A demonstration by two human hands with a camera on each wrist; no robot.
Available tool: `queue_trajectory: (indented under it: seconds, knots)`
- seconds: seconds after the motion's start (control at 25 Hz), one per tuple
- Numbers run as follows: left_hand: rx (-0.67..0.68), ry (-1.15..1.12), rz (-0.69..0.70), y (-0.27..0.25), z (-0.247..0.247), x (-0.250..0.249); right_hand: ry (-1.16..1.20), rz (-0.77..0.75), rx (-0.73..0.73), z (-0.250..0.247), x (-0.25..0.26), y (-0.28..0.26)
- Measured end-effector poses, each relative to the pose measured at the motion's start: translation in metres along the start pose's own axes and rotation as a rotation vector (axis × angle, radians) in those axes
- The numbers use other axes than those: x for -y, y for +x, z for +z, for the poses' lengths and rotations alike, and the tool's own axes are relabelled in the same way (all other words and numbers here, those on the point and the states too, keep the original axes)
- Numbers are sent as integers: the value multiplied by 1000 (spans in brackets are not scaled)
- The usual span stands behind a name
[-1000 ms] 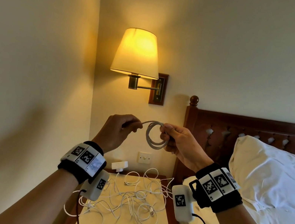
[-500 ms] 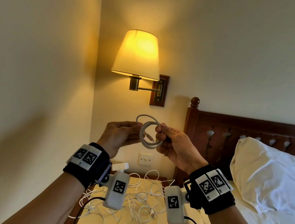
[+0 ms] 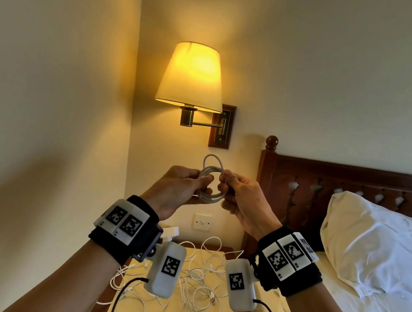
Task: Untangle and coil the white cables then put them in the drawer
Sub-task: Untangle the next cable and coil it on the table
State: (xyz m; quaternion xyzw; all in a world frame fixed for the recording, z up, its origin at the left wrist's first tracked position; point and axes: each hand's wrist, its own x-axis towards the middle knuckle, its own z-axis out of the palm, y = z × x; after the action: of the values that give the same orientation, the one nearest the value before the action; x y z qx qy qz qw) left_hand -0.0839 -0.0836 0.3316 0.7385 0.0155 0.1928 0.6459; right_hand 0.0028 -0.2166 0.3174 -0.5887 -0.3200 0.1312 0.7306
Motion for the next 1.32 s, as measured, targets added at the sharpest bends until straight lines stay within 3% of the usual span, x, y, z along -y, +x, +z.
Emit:
queue_trajectory:
  seconds: [0.2,0.32,0.6,0.76,0.8,0.96,1.08,1.24,1.32]
  knots:
    - [-22,309,64,-11,-14,-4,-5,6,-211,-20,6,5]
    - [21,371,69,-20,-24,-2,36,52,-235,-35,11,9]
    - [95,268,-34,-30,-21,22,-116,-52,-170,-26,26,17]
    - [310,612,-83,-31,-23,26,-408,-135,56,-21,31,12]
    - [282,624,-67,-30,-25,20,-452,-148,109,-20,33,11]
    - [60,277,120,-20,-20,-16,-577,-180,210,-11,39,8]
    - [76,429,147,-17,-9,-27,-699,-235,220,-5,42,7]
    - [3,469,186,-14,-6,-16,-797,-339,105,-3,42,8]
    - [-59,374,180,-15,-2,-8,-688,-333,49,-4,42,8]
